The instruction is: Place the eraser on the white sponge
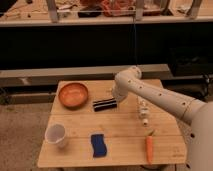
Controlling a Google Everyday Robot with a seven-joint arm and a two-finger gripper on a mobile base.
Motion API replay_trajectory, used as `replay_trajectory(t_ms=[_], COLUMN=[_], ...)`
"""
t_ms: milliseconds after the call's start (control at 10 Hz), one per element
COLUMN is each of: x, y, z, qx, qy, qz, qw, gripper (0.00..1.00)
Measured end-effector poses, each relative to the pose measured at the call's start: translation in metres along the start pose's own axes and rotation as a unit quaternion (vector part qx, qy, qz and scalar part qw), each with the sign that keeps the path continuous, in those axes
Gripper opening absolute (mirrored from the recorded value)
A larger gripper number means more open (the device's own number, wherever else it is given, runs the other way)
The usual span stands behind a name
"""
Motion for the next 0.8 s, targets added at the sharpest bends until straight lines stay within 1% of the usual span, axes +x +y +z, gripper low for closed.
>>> replay_trajectory(t_ms=[200,600,800], x=[-0.001,-0.003,-0.002], y=[0.001,-0.001,0.000], z=[0.003,0.015,0.017], qx=[-0.004,-0.023,-0.031], qy=[-0.006,-0.024,-0.027], qz=[0.000,0.000,-0.004], qw=[1.0000,0.9994,0.9991], gripper=[0.80,0.80,0.80])
